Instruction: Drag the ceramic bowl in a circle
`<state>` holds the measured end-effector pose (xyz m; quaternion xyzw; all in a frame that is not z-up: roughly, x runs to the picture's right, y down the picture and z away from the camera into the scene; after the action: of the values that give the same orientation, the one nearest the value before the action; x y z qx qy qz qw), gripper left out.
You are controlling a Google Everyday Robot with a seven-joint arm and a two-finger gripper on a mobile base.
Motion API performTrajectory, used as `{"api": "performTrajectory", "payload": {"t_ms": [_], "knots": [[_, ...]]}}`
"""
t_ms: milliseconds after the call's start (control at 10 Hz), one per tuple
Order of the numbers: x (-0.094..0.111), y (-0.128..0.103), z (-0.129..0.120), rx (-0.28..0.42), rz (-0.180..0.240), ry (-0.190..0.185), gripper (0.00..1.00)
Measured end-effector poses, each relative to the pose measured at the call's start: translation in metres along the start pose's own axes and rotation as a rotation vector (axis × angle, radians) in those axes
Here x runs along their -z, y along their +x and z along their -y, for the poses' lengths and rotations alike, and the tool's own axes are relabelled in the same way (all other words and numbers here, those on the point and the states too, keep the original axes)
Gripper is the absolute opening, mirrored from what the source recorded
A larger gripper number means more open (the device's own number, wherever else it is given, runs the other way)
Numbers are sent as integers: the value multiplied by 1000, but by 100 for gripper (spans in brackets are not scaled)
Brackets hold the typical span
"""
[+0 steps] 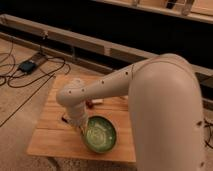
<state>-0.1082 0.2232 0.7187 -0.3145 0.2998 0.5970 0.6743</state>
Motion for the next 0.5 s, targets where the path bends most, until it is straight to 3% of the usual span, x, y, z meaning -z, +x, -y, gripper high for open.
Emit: {"api": "performTrajectory", "payload": {"t_ms": [300, 500], "knots": [[8, 11, 65, -142, 26, 56, 0], [13, 4, 103, -189, 55, 99, 0]]}}
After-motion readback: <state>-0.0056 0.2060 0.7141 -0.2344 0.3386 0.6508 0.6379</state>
